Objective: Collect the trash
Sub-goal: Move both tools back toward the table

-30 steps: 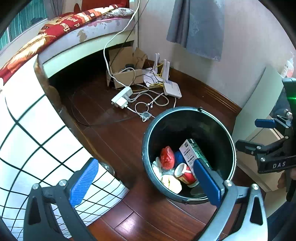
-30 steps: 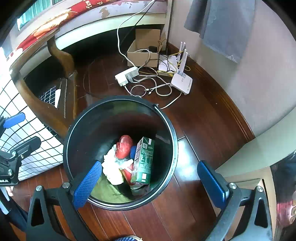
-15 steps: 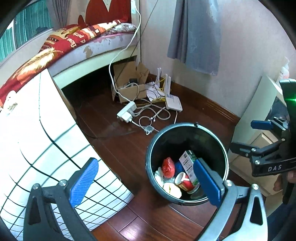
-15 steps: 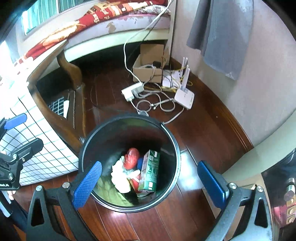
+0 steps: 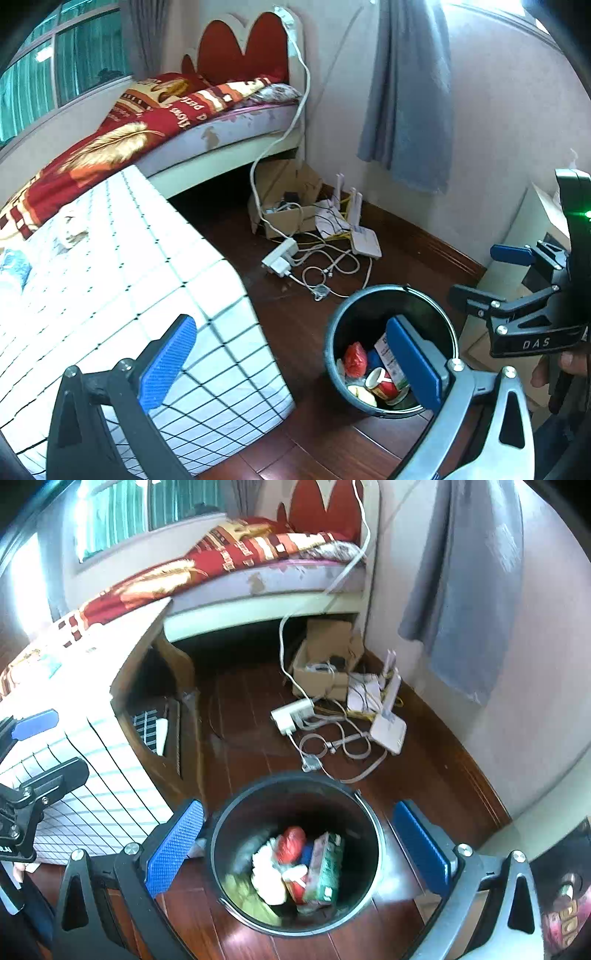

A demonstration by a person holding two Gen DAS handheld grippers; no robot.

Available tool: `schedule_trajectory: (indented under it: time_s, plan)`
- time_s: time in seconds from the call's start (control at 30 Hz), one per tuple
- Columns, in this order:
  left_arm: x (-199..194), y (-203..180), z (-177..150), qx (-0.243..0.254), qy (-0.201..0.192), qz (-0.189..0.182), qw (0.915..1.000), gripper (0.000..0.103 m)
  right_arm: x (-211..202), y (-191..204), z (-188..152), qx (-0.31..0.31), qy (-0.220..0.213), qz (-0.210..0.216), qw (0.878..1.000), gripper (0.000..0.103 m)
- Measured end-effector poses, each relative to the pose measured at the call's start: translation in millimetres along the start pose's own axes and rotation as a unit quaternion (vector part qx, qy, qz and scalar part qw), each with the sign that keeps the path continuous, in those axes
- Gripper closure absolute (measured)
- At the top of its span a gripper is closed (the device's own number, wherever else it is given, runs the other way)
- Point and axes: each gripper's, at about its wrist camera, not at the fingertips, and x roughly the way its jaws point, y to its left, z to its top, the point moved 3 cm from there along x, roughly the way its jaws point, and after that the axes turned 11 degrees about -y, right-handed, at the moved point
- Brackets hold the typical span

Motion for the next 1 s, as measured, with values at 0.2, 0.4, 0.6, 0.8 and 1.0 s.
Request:
schedule_trajectory:
  time_s: [0.2, 0.4, 0.6, 0.8, 1.0]
  plan:
    - [-12.1, 36.8, 2.4, -0.017, -0.016, 0.033, 0.9992, 0.000, 6.7, 29.8, 18.5, -0.015, -0.017, 0.021, 1.000, 0.000]
    - [-25.2, 83.1, -2.6, -0.049, -0.020, 0.066, 0.9964, 0.000, 13.9, 74.3, 35.5, -0.022, -0.023, 0.076, 0.997, 0.000]
    - [-42.9, 139.8, -13.6, -0.090, -0.017, 0.095, 0.9912, 0.000, 18.6, 126.4, 58.8, -0.041, -0.045, 0.127, 0.990, 0.000]
    - [-65.9, 201.5, -27.7, -0.133, -0.024, 0.134, 0.9817, 0.000, 34.6, 177.8, 70.9, -0.072, -0.040, 0.145, 0.986, 0.000]
    - [-83.0, 251.6, -47.5, -0.157, -0.023, 0.175, 0.9717, 0.004, 40.7, 209.8, 84.7, -0.063, -0.049, 0.166, 0.983, 0.000]
